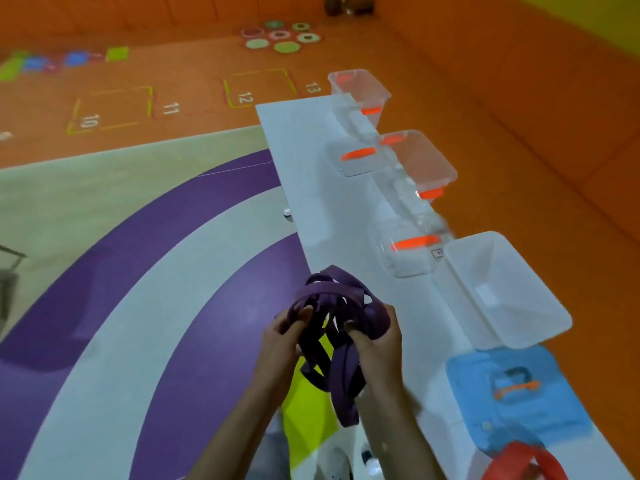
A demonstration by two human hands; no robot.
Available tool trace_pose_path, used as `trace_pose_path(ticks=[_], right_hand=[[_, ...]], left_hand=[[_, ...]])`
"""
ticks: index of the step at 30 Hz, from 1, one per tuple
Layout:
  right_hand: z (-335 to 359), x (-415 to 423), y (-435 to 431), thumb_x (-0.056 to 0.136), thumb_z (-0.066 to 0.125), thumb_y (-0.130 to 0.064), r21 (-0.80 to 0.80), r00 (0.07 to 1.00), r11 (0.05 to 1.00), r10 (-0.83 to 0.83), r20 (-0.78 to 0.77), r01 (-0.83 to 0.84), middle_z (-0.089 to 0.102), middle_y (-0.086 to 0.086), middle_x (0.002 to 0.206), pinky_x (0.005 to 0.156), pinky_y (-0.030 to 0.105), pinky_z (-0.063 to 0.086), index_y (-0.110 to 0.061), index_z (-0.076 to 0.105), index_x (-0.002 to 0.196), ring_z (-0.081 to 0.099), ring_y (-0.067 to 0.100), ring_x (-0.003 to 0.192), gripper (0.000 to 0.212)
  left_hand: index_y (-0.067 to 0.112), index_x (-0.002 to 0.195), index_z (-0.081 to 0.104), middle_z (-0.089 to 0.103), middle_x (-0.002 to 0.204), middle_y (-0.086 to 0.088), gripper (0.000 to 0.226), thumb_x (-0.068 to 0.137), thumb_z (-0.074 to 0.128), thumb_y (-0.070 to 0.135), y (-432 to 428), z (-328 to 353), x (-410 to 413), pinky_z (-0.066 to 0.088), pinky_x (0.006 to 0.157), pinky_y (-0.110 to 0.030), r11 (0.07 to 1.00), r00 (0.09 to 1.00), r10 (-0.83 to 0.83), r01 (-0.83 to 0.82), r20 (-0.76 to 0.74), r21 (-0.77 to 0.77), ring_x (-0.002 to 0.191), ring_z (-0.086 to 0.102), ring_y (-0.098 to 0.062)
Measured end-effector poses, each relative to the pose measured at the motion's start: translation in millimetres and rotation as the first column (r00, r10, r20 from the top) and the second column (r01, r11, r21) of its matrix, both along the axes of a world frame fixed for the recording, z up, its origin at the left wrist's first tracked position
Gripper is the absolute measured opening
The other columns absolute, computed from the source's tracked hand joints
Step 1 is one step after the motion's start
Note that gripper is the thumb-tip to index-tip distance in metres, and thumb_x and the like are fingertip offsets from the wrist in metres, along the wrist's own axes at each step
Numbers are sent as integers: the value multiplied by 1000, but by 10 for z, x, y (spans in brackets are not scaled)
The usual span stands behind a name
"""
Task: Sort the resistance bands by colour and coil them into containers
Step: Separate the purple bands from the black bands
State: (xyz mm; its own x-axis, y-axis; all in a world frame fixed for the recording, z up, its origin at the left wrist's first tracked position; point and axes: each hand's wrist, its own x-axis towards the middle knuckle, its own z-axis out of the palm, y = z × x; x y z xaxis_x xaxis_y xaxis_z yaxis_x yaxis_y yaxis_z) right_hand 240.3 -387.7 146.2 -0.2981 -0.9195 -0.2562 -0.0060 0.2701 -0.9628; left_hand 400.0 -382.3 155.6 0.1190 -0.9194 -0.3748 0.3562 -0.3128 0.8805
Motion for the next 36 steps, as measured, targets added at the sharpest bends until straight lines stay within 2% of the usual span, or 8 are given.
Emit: trace_pose_path(ticks=[5,7,10,13,18,24,30,36], right_hand=[[14,377,-883,84,76,11,-27,995,995,-100,14,100,76,5,105,96,39,58,-21,63,110,74,17,101,43],[102,538,-1204,85,73,14,-28,992,991,-130,7,130,74,-1,103,82,16,55,-25,62,107,72,-3,90,46],[191,731,-1635,86,70,18,-58,982,980,-188,15,189,73,-9,95,70,6,50,-20,62,109,69,-10,79,45],[148,840,-2020,87,69,18,-73,968,965,-248,33,250,76,-14,89,70,8,51,-17,62,113,71,-7,80,44],[-63,814,-2609,88,75,9,-38,933,934,-353,64,356,76,-24,98,79,11,53,-27,62,115,72,-3,93,47],[-494,663,-3479,87,81,0,84,850,868,-496,177,489,79,-7,103,81,21,59,-23,65,115,76,14,97,40],[-838,623,-4117,86,81,1,197,748,795,-606,270,574,81,-7,105,76,20,59,-23,66,122,78,14,95,46],[-1182,659,-4443,85,78,0,294,766,747,-639,69,597,71,0,114,92,39,59,-25,55,125,71,22,104,53]], left_hand=[[26,107,84,81,109,-10,23,102,65,16,-1056,-92,373,61,78,-26,994,994,-107,107,-29,15,103,77,-23],[27,103,85,81,108,-12,28,103,63,10,-1469,-72,531,60,77,-28,989,989,-143,144,-25,31,100,78,-30],[26,103,84,75,114,-21,18,101,69,18,-2012,-52,686,51,82,-43,983,983,-182,182,-15,20,99,74,-43],[20,102,83,73,106,-21,13,97,73,25,-2478,-77,721,48,89,-52,973,972,-228,229,-54,18,96,69,-32],[23,106,83,65,129,-30,18,93,74,32,-3193,-185,676,53,107,-58,942,942,-336,336,-15,3,115,73,-37],[26,98,84,75,105,-3,29,81,74,48,-4265,-324,463,58,101,-56,879,864,-475,473,167,51,103,75,-38],[19,92,80,76,79,-4,19,97,68,34,-5119,-449,189,58,69,-35,775,711,-619,622,334,113,73,77,-24],[15,102,74,75,82,2,16,107,60,20,-5689,-810,-14,54,68,-18,606,421,-725,766,545,215,76,74,-18]])
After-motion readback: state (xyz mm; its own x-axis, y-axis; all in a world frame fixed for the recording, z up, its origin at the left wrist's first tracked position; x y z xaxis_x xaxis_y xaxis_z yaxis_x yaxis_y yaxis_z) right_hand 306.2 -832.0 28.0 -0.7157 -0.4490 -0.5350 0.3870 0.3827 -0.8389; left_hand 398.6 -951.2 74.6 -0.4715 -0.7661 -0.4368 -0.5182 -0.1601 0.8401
